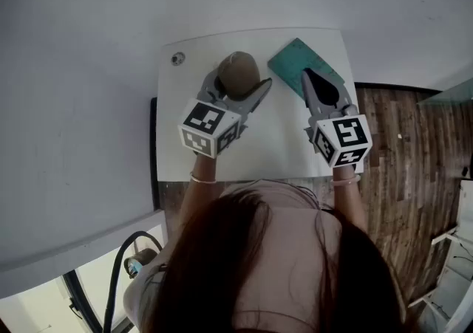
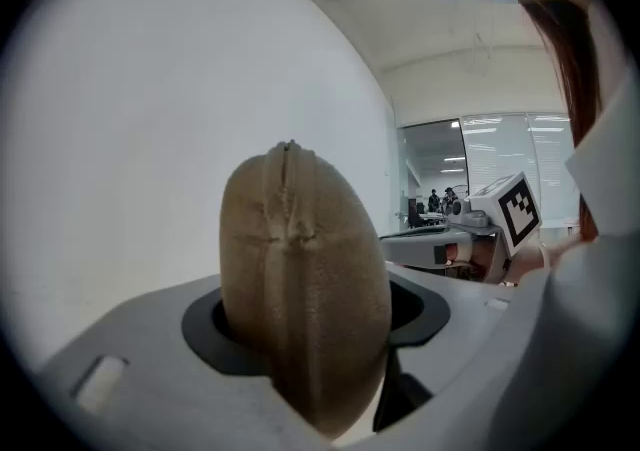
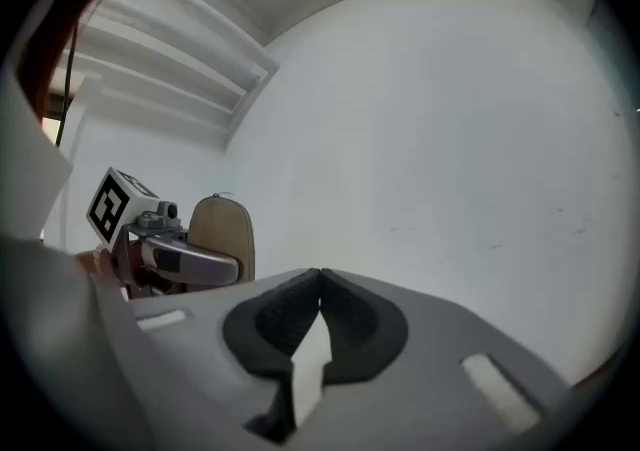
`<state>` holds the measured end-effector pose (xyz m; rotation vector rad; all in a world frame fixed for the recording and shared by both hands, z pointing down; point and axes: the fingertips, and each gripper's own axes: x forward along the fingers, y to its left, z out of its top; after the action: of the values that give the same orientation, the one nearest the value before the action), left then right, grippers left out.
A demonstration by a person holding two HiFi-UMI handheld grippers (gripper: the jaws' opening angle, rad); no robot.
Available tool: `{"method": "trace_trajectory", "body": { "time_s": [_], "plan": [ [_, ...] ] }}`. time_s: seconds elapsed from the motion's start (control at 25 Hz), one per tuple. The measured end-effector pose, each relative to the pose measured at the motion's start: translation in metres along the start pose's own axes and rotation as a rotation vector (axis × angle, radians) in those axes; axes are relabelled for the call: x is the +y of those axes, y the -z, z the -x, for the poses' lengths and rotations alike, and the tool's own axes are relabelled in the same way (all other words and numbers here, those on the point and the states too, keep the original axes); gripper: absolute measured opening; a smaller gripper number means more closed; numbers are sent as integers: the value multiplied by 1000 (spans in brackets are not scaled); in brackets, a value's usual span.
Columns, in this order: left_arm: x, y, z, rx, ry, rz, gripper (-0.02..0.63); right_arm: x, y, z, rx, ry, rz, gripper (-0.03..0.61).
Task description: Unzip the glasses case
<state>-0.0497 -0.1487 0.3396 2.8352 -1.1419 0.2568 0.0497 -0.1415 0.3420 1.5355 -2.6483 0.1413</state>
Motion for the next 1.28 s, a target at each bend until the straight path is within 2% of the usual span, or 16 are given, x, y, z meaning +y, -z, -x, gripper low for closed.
{"method": "trace_trajectory", "body": {
  "time_s": [0.24,0.52,0.68,0.92,1.12,1.28],
  "plan": [
    [-11,5,4,15,26,-11,304,8,0,7,-24,-17,0,3],
    [-19,10,8,29,51,-26,302,14,1,16,-39,-54,-69,3],
    [-20,15,8,41,67,-32,304,18,2,16,-37,-79,-74,3],
    [-23,16,8,56,120,-61,304,26,4,6,-19,-110,-71,3],
    [-21,19,1,74,164,-83,303,27,-3,2,-58,-119,-53,3],
    [-20,22,-5,93,194,-102,304,28,-9,3,-82,-151,-95,3]
  ]
}}
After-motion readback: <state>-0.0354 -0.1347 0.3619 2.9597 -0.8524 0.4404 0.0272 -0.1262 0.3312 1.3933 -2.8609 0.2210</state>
